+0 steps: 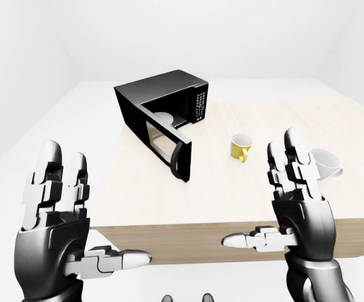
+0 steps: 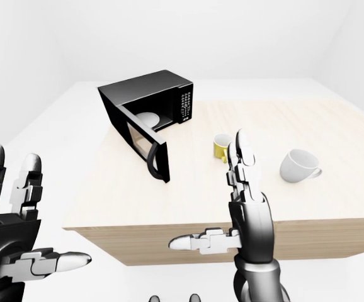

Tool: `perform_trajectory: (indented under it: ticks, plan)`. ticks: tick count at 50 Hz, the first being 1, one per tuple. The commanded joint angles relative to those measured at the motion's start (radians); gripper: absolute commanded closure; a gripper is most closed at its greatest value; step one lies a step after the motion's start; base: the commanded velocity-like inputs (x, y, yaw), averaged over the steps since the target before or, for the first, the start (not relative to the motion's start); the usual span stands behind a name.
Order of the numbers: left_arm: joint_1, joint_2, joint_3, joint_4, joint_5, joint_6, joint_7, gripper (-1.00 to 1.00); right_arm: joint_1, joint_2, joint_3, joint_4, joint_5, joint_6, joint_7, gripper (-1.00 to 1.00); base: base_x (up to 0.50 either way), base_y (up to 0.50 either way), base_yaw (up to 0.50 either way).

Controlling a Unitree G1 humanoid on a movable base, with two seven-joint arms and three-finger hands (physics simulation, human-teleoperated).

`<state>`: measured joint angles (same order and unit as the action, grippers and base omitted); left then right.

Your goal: Close the microwave.

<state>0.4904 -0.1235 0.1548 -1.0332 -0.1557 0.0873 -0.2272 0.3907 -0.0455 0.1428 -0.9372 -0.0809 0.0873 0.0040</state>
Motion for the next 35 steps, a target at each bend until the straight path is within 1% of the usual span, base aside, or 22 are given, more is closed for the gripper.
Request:
perform_trajectory:
  ticks: [1,12,35]
  plan:
    - [-0.009,0.003,-0.001,0.004,0.005,0.000,0.005,-1.00,-0.001,-0.003,0.007,0.012,-0.005,0.000,-0.003,-1.00,0.00,0.50,0.00]
    - [-0.001,0.006,-0.013,0.002,0.011,0.000,0.007,-1.00,-0.001,-0.005,0.006,0.008,-0.003,0.000,-0.003,-1.00,0.00,0.50,0.00]
    - [-0.004,0.009,-0.016,0.012,0.013,0.000,0.014,-1.00,-0.001,-0.005,0.005,0.010,-0.002,0.000,-0.001,-1.00,0.00,0.50,0.00]
